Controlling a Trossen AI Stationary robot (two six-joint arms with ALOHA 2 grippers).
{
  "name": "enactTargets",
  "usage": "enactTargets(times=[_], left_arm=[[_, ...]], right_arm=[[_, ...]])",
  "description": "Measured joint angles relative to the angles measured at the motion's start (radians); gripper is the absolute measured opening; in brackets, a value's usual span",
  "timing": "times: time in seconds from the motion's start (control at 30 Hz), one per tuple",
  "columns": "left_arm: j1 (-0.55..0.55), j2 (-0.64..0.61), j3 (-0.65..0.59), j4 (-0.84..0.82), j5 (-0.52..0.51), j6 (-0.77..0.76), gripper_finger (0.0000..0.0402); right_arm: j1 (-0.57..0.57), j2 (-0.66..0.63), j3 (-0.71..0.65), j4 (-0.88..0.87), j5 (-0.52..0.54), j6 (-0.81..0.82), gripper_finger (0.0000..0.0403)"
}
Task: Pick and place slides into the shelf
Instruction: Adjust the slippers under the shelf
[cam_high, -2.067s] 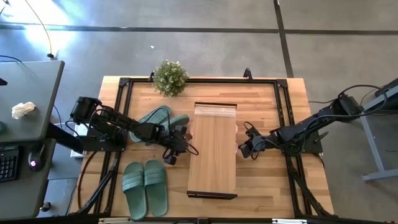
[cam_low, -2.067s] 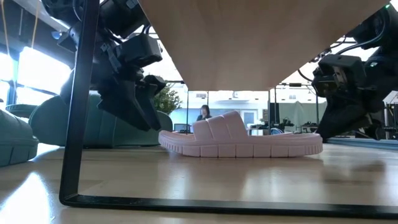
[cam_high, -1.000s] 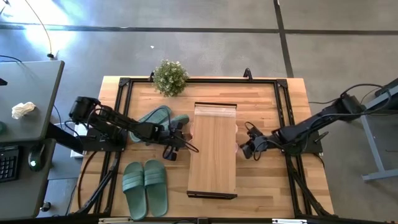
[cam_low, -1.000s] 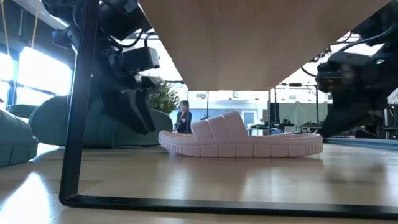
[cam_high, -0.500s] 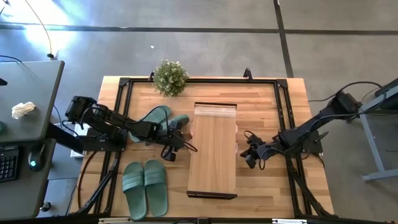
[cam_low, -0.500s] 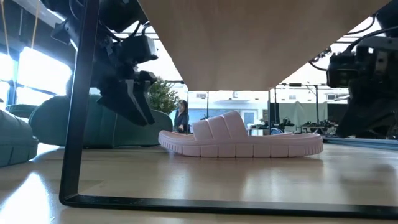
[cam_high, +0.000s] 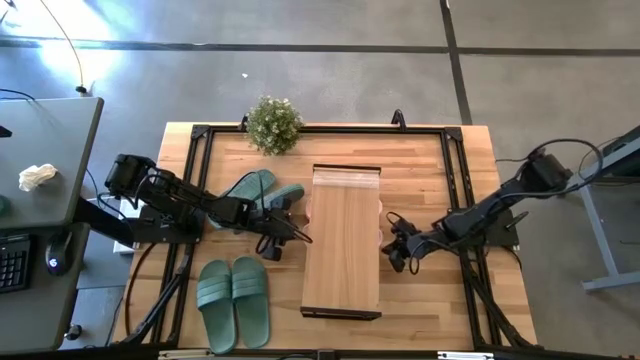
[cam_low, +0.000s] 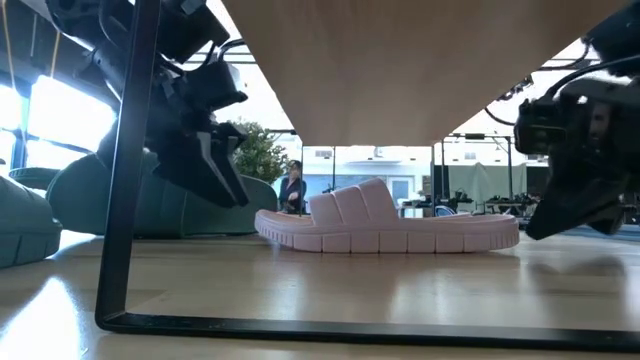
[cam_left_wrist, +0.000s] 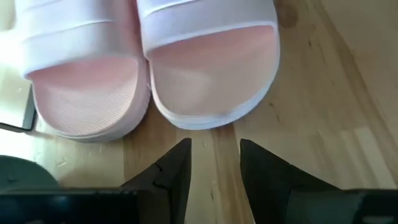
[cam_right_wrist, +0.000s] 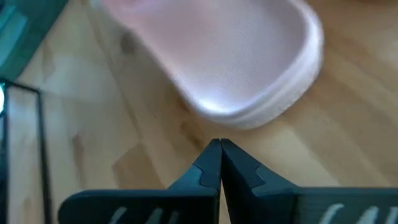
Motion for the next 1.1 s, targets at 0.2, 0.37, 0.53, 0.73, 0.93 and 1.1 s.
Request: enactTargets(times=[0.2,0.37,0.53,0.73,0.93,1.1], left_arm=[[0.000,0.015,0.000,0.002,-0.032,0.006,0.0122],[0.001,0.053,-0.001,0.038,-0.054,0.001,0.0122],[0.001,0.080,-0.001,0.074,-0.088,-0.016,0.0122],[0.001,0.080,-0.001,0.098,-0.136,-0.017,0.0122],[0.001,0.080,-0.001,0.122,-0.171,0.000,0.0122],[0.001,0.080,-0.001,0.118,-0.171,0.001,0.0122]], right_arm=[[-0.069,0.041,0.000,0.074,-0.021,-0.053,0.0000],[-0.094,0.058,0.000,0.093,-0.040,-0.060,0.0000],[-0.085,0.059,0.000,0.088,-0.060,-0.046,0.0000],[-0.084,0.059,0.000,0.087,-0.077,-0.022,0.0000],[-0.083,0.059,0.000,0.085,-0.083,0.007,0.0000],[-0.083,0.059,0.000,0.081,-0.066,0.028,0.0000]])
